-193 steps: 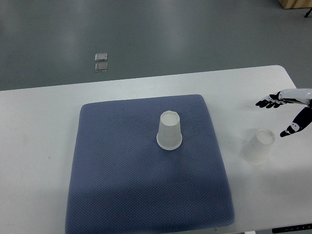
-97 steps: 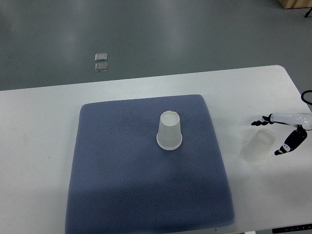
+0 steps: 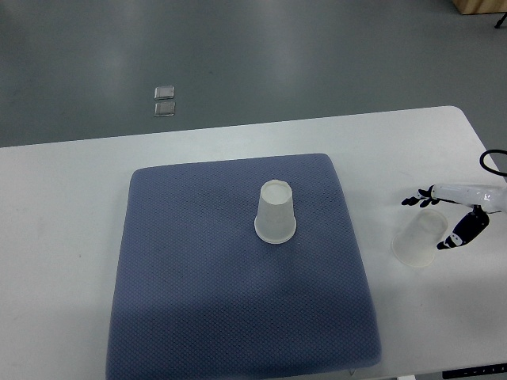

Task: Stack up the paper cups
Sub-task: 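Close the right hand fingers around the loose white paper cup, then lift the cup with the right hand and lower it onto the upside-down cup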

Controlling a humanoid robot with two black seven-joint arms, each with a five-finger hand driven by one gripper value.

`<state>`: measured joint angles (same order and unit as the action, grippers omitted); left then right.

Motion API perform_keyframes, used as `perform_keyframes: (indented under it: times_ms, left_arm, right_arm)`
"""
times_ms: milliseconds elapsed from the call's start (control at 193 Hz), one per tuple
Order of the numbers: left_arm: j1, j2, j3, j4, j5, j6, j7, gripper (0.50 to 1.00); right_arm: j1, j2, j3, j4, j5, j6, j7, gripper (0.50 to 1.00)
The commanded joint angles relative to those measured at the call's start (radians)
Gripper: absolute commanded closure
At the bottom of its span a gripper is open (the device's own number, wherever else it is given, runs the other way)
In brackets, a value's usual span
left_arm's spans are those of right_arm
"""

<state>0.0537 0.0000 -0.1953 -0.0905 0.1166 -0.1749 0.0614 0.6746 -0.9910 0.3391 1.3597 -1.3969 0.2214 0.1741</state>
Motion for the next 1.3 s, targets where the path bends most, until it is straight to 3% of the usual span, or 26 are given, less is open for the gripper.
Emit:
perform_keyframes:
  times_ms: [0, 507, 771, 1164, 1293]
  left_arm:
    - [0.0, 0.0, 0.0, 0.0, 0.0, 0.0, 0.0, 0.5]
    - [0.0, 0.0, 0.0, 0.0, 0.0, 0.0, 0.0, 0.5]
    - [0.0, 0.0, 0.0, 0.0, 0.0, 0.0, 0.0, 0.5]
    - [0.0, 0.0, -0.001, 0.0, 0.0, 0.0, 0.0, 0.5]
    - [0.0, 0.0, -0.001, 0.0, 0.0, 0.0, 0.0, 0.5]
  right_arm:
    - [-0.001, 0.0, 0.0, 0.001, -0.014, -0.001, 0.001, 0.681]
    - [-0.003, 0.0, 0.0, 0.001, -0.014, 0.006, 0.004, 0.742]
    - [0.0, 0.0, 0.0, 0.001, -0.014, 0.01, 0.01, 0.842]
    - [0.056, -0.005, 0.004, -0.002, -0.007, 0.015, 0.054, 0.844]
    - [0.128, -0.005, 0.015, -0.004, 0.003, 0.073, 0.071, 0.844]
